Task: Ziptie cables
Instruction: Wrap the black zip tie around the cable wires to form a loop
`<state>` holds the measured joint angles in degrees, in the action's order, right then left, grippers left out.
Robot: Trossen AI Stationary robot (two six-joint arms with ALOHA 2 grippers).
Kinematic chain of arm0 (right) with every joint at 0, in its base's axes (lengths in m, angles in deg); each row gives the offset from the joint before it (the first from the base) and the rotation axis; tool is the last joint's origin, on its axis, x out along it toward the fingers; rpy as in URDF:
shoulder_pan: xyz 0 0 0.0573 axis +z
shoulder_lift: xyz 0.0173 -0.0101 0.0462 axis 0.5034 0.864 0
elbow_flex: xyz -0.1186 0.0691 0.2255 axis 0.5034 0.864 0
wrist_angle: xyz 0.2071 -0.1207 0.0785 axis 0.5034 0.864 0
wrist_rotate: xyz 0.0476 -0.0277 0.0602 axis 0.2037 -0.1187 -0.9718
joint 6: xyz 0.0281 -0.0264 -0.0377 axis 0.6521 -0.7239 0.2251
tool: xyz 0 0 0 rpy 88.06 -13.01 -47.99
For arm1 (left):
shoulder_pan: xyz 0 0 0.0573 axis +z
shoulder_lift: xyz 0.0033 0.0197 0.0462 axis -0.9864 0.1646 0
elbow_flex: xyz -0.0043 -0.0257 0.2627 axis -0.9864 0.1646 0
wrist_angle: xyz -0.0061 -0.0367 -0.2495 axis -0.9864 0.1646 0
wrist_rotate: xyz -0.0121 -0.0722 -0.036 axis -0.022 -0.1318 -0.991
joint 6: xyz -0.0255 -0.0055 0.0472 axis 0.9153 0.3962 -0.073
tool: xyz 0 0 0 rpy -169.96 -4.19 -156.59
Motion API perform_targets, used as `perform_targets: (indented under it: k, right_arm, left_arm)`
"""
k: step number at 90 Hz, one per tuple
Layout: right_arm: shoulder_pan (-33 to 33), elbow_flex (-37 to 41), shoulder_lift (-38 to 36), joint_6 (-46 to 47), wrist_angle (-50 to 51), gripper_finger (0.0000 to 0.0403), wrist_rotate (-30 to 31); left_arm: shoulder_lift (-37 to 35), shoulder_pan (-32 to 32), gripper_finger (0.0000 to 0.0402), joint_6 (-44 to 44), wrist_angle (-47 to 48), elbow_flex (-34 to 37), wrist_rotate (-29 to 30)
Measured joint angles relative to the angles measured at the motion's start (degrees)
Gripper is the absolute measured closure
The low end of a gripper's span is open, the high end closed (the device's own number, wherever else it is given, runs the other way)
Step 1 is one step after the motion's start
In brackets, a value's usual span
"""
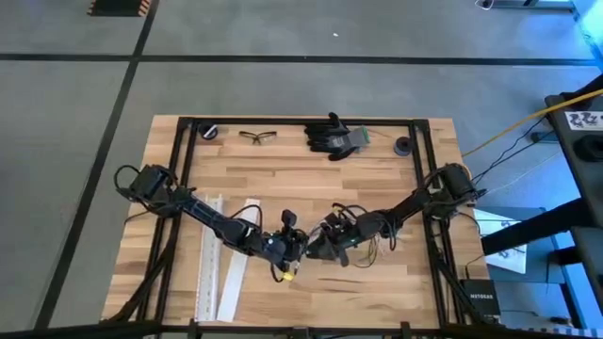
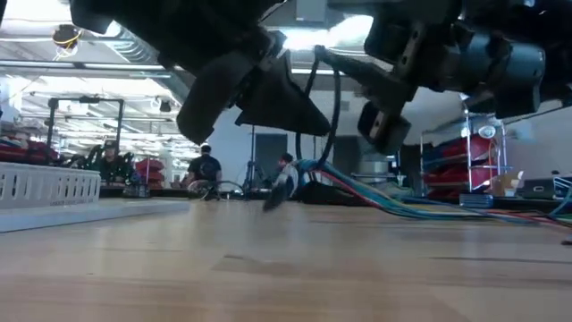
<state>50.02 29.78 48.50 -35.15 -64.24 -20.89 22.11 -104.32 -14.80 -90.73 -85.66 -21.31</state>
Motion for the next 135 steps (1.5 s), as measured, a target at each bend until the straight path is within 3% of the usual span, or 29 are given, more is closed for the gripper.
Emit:
perform_targets:
  k: [23, 43, 59, 88, 105, 120, 135]
  right_arm:
    - [-0.70, 0.35, -0.29, -10.48, 2.86, 0.0228, -0.93]
    - [-6.67, 3.21, -7.83, -18.56, 17.91, 0.0208, -7.59]
    - [-10.50, 3.61, -15.07, -27.18, 29.86, 0.0207, -8.03]
    - [-10.82, 2.07, -13.32, -29.84, 27.41, 0.0207, -6.01]
    - [-10.82, -2.04, -10.78, -29.78, 27.40, 0.0208, -9.63]
    - [-10.82, -2.81, -10.53, -29.78, 28.33, 0.0231, -11.03]
    - [-10.82, -2.72, -10.53, -31.03, 28.61, 0.0297, -11.01]
  left_arm:
    - [-0.02, 0.26, 0.0401, 2.16, -0.63, 0.01, 0.02]
    - [-0.02, 0.31, 0.0401, 3.21, -0.75, 0.01, 0.02]
    - [-0.02, 0.73, 0.0401, 5.90, -0.74, 0.01, 0.02]
    - [0.37, 2.05, 0.0401, 8.80, -3.12, 0.03, -2.82]
    - [0.74, 2.12, 0.0401, 6.52, -4.49, 0.03, -4.01]
    - [0.81, 2.16, 0.0401, 6.18, -4.44, 0.05, -3.98]
    - [0.81, 2.15, 0.0401, 6.46, -4.40, 0.05, -4.02]
